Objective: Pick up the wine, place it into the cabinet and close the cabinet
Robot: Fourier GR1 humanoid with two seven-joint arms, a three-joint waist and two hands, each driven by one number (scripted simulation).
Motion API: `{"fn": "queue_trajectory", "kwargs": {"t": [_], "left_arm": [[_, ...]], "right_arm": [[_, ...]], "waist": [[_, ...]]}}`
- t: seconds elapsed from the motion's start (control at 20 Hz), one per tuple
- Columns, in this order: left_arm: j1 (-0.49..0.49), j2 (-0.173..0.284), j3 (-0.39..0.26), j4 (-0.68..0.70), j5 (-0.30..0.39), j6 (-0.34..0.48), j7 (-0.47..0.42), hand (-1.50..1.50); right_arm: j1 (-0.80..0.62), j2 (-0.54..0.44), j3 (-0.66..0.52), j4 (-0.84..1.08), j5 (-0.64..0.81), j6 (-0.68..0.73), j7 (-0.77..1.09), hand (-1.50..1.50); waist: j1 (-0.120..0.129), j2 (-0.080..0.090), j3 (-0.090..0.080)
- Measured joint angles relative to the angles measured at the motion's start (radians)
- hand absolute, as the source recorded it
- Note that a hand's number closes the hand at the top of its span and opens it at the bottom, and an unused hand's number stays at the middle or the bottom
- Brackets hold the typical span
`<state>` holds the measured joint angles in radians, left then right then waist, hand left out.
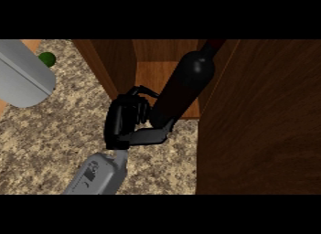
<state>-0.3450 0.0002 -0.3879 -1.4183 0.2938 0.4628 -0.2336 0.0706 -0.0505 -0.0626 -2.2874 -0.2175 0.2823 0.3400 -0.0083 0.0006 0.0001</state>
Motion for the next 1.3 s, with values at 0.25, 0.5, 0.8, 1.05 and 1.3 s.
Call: {"fn": "queue_trajectory", "kwargs": {"t": [0.25,0.5,0.8,1.05,1.3], "left_arm": [[-0.06,0.0,-0.048,0.125,0.064,0.058,-0.072,1.5],[-0.092,0.0,-0.072,0.225,0.142,0.083,-0.142,1.5],[-0.105,0.0,-0.065,0.32,0.183,0.074,-0.202,1.5],[-0.136,0.0,-0.079,0.439,0.273,0.061,-0.286,1.5],[-0.136,0.0,-0.072,0.529,0.373,0.004,-0.381,1.5]], "right_arm": [[0.008,0.002,0.003,-0.014,-0.005,0.0,0.004,-1.5],[-0.016,-0.011,-0.01,-0.01,-0.019,-0.003,0.021,-1.5],[0.013,0.003,0.008,-0.028,0.001,-0.005,0.009,-1.5],[-0.018,-0.007,-0.008,0.004,-0.014,-0.004,0.009,-1.5],[-0.004,-0.013,-0.016,-0.005,-0.033,0.008,0.009,-1.5]], "waist": [[-0.001,0.0,0.0],[-0.001,0.0,0.0],[-0.001,0.0,0.0],[-0.002,0.001,0.0],[-0.005,0.001,-0.001]]}}
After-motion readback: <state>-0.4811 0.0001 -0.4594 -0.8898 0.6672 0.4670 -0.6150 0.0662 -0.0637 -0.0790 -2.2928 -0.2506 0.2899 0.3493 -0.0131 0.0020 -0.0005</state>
